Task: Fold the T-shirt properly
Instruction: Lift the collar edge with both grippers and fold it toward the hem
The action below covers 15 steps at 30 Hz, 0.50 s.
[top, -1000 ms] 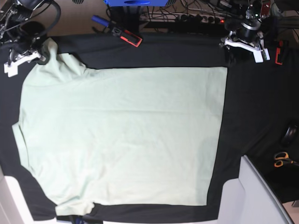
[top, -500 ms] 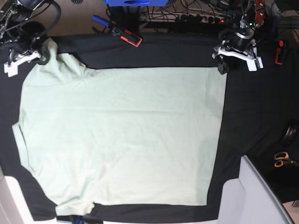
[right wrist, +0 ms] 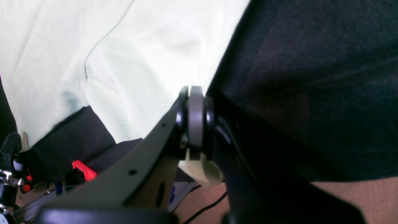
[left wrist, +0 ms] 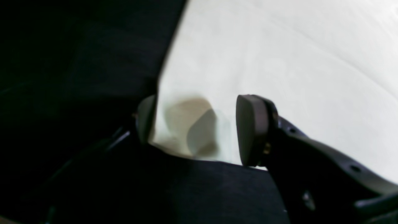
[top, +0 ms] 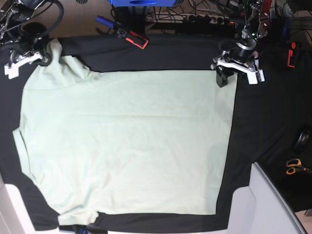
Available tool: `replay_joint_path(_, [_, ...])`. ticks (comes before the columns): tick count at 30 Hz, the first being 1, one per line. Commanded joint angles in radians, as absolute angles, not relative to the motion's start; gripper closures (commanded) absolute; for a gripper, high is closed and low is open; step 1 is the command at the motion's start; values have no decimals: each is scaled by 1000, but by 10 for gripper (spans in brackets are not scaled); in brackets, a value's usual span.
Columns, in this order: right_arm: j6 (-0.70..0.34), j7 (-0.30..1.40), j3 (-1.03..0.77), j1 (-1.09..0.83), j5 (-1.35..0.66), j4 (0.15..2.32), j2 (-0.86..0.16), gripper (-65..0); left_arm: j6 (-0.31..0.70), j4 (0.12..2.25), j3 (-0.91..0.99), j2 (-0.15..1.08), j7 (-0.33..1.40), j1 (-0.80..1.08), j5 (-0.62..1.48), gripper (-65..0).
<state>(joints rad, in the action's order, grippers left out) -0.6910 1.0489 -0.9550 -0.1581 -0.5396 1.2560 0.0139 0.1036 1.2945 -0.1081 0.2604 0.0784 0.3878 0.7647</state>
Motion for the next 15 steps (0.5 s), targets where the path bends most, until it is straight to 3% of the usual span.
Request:
replay_joint_path(1, [-698,1044,-955,-157,-553,1270,1,-1,107,1300,-108,268,88,395,774,-371])
replay_joint_path(4, [-698,1044,-955,-157,-553,1270,1,-1,107,1300,-108,268,88,395,774,-338])
replay_joint_path(8, [-698,1044,-955,-157,-553,1270,1,-1,107,1299,-102,268,88,397,774,-143])
replay_joint_path(10, [-698,1044,-955,-157,-553,1270,1,-1,107,1299,-99,268,88,397,774,-76])
replay_joint_path(15, [-698,1046,-954,-170,-553,1274,1,-1,107,1299,-97,268,88,400,774,-60])
